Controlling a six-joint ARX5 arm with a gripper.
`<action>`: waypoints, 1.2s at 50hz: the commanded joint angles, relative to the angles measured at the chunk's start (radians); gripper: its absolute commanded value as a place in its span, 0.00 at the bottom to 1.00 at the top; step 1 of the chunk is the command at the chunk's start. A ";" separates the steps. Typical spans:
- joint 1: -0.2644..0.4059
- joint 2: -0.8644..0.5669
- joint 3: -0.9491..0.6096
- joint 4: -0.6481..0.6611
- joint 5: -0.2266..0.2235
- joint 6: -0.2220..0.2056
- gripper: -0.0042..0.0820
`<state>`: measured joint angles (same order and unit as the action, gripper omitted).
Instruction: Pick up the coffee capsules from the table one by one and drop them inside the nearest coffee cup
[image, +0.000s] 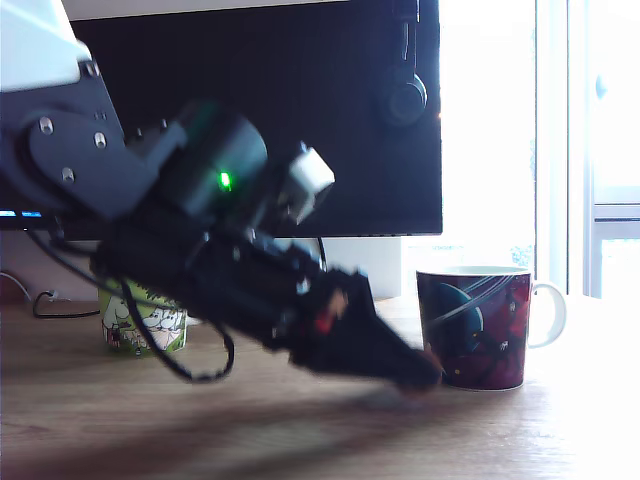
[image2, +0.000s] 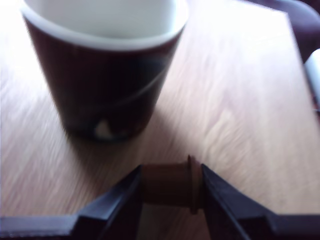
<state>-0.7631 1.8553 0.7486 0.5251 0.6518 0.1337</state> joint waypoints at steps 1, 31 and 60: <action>-0.003 -0.059 -0.007 -0.008 0.021 0.004 0.23; -0.008 -0.237 0.122 -0.181 -0.098 0.058 0.23; -0.060 -0.102 0.455 -0.611 -0.191 0.127 0.23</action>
<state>-0.8143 1.7218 1.1873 -0.0708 0.4694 0.2462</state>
